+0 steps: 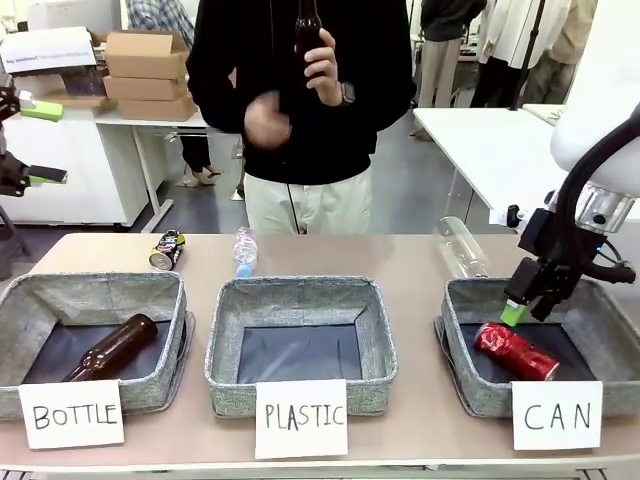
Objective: Sort the can waste into the basket.
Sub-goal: Pick up the can waste from the table and place it in the right Fabric basket.
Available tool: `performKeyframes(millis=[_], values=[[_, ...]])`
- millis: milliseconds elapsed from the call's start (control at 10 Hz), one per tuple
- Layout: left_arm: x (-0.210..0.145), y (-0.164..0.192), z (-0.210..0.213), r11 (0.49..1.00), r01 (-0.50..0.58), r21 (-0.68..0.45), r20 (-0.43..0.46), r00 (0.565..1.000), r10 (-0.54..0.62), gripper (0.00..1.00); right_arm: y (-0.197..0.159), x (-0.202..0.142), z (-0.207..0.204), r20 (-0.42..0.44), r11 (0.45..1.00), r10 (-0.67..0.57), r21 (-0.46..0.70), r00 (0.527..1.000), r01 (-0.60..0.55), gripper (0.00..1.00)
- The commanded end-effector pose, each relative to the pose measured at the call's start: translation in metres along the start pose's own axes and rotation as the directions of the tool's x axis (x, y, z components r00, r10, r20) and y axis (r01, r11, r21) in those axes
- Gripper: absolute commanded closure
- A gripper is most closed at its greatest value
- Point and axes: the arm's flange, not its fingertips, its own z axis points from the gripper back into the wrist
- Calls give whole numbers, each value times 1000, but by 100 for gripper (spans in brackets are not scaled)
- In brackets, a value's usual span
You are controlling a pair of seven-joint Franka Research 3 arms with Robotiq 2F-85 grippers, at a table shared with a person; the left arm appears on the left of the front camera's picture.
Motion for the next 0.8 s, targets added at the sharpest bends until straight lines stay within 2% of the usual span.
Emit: performKeyframes(millis=[0,100,200,300,400,500,600,700], values=[[0,1,-1,1000,21,-22,5,1000,-21,0,-2,3,2,51,999,2,53,999,-5,0],[0,1,-1,1000,21,-22,5,1000,-21,0,-3,4,10,159,991,-30,130,987,9,0],[0,1,-1,1000,21,-22,5,1000,-21,0,7,-5,32,402,903,54,370,914,-217,0],[0,1,-1,1000,21,-22,5,1000,-21,0,22,-17,67,594,585,-231,718,771,-378,0],[0,1,-1,1000,21,-22,5,1000,-21,0,26,-30,82,634,326,-283,769,720,-550,0],[0,1,-1,1000,21,-22,5,1000,-21,0,27,-36,88,652,222,-291,758,700,-613,0],[0,1,-1,1000,21,-22,5,1000,-21,0,21,-41,87,705,176,-359,695,612,-697,0],[0,1,-1,1000,21,-22,5,1000,-21,0,18,-44,82,680,176,-511,682,526,-710,0]])
